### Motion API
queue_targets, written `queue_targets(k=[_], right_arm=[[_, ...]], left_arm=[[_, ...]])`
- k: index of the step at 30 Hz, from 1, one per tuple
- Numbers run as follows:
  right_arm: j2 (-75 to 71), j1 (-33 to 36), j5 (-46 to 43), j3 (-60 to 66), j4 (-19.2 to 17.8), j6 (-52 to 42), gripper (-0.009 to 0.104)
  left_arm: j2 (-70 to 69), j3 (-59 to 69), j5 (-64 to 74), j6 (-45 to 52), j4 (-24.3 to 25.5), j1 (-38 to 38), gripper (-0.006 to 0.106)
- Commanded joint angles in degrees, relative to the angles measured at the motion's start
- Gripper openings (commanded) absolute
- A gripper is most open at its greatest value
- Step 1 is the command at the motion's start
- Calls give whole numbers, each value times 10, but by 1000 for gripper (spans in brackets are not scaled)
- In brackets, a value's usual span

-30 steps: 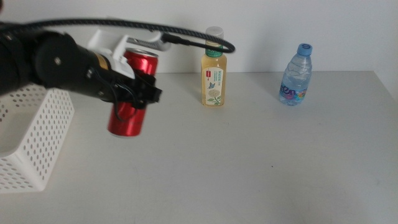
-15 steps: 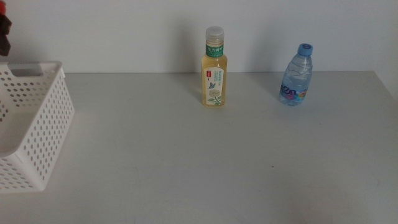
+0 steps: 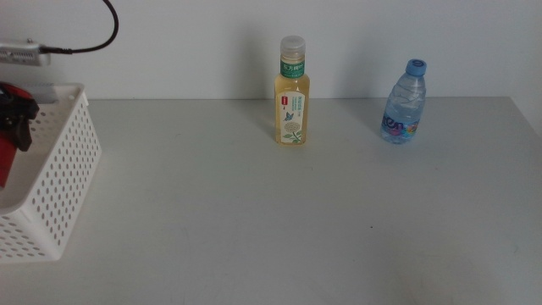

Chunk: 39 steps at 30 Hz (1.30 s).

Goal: Use arms to grab the bottles and put them into the dustbin to the left of the table.

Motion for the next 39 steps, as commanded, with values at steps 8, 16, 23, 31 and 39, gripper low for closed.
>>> queue_targets(k=[8, 16, 23, 31, 39], right_arm=[[-13, -4, -41, -5, -9, -5, 94], [-13, -4, -41, -5, -9, -5, 94], [-13, -4, -41, -5, -9, -5, 94], [-13, -4, -41, -5, -9, -5, 94], [-13, -4, -41, -5, -9, -5, 94]], left_arm=[[26, -22, -1, -34, 63, 1, 8], [34, -21, 2, -41, 57, 0, 45], [33, -21, 35, -47, 66, 0, 94], [-36, -26, 56, -67, 66, -19, 92], [-172, -26, 56, -183, 31, -78, 92]])
